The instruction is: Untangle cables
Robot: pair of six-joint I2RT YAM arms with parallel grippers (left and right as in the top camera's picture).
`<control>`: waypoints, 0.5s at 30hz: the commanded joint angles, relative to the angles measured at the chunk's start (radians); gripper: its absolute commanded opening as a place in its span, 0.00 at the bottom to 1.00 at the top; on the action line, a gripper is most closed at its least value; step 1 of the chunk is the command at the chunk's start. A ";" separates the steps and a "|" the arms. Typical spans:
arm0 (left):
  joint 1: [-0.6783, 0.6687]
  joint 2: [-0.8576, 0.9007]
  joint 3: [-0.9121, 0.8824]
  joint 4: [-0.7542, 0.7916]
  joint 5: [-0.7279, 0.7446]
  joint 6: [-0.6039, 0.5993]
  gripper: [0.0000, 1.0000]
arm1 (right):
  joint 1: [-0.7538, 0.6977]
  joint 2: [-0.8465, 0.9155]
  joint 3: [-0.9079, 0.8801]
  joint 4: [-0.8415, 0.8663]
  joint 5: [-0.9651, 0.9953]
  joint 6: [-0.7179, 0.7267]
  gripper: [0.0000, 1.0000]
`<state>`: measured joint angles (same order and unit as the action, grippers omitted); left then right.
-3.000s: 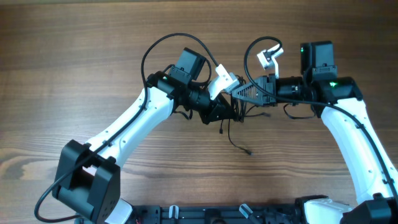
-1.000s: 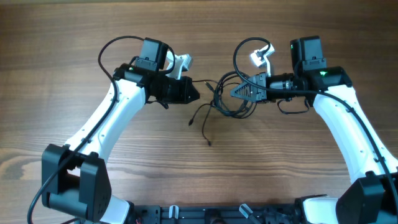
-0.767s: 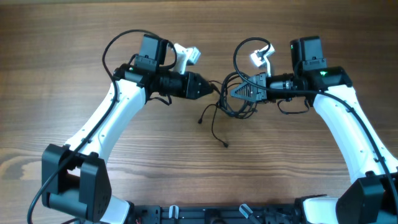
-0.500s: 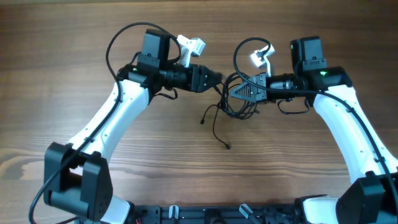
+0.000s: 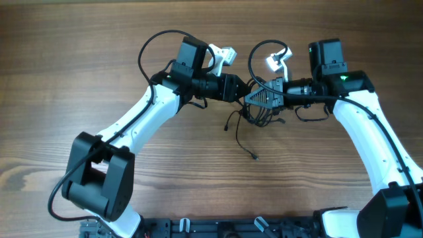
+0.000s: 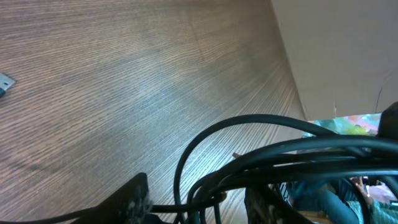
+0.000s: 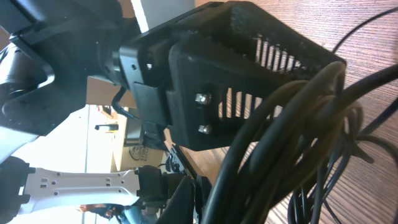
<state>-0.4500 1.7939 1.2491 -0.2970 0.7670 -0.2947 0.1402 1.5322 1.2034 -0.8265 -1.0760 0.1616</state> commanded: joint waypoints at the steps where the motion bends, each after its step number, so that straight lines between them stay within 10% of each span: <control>1: 0.000 0.034 -0.003 0.017 0.025 0.003 0.52 | 0.003 -0.018 0.018 0.000 -0.048 0.015 0.04; 8: -0.007 0.101 -0.003 0.090 0.024 -0.010 0.33 | 0.003 -0.018 0.018 0.000 -0.077 0.022 0.04; 10: -0.006 0.101 -0.003 0.104 0.005 -0.009 0.04 | 0.003 -0.018 0.018 -0.001 -0.077 0.022 0.04; 15: 0.020 0.100 -0.003 0.084 -0.103 -0.009 0.04 | 0.002 -0.018 0.018 -0.004 -0.060 0.024 0.04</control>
<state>-0.4595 1.8805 1.2491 -0.1970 0.7723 -0.3019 0.1402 1.5322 1.2030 -0.8261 -1.0843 0.1822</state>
